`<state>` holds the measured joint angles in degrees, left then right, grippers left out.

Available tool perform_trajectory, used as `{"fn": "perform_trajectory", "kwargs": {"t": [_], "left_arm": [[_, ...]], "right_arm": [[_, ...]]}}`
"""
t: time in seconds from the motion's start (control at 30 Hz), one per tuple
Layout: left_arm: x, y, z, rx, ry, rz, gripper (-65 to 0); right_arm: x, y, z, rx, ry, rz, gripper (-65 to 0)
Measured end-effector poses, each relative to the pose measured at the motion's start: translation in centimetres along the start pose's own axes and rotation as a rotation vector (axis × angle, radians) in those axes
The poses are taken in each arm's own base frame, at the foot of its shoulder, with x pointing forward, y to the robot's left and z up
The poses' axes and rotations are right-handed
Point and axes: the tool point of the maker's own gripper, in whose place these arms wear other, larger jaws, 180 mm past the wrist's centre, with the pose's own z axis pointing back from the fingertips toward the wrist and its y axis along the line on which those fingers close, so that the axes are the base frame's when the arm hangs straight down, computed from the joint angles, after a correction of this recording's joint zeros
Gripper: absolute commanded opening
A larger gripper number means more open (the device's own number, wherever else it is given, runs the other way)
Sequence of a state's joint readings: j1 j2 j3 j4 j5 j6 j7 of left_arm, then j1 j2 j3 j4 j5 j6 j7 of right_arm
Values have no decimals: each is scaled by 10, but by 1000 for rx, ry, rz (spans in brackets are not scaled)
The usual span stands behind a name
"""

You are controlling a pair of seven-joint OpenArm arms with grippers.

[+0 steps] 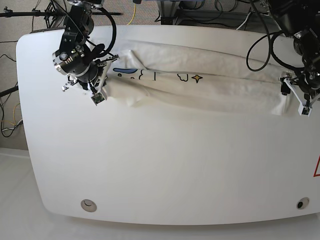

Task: Fold the T-shirt properly
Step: 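Drag the sleeve with the right gripper toward the shirt's end and release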

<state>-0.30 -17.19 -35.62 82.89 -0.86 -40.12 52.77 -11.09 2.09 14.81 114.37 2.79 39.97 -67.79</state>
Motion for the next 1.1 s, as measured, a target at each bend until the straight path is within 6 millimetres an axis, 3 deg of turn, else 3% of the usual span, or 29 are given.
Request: {"fn": "perform_trajectory", "kwargs": {"t": [0.47, 0.6, 1.1], "left_arm": [[2, 1, -1, -2, -7, 4, -169], [10, 1, -1, -3, -48, 4, -167], [16, 0, 0, -5, -90, 4, -165]], "right_arm": [[-13, 8, 0, 20, 25, -4, -650], [-13, 18, 1, 75, -1, -27, -650], [10, 44, 15, 290, -168, -85, -650]]}}
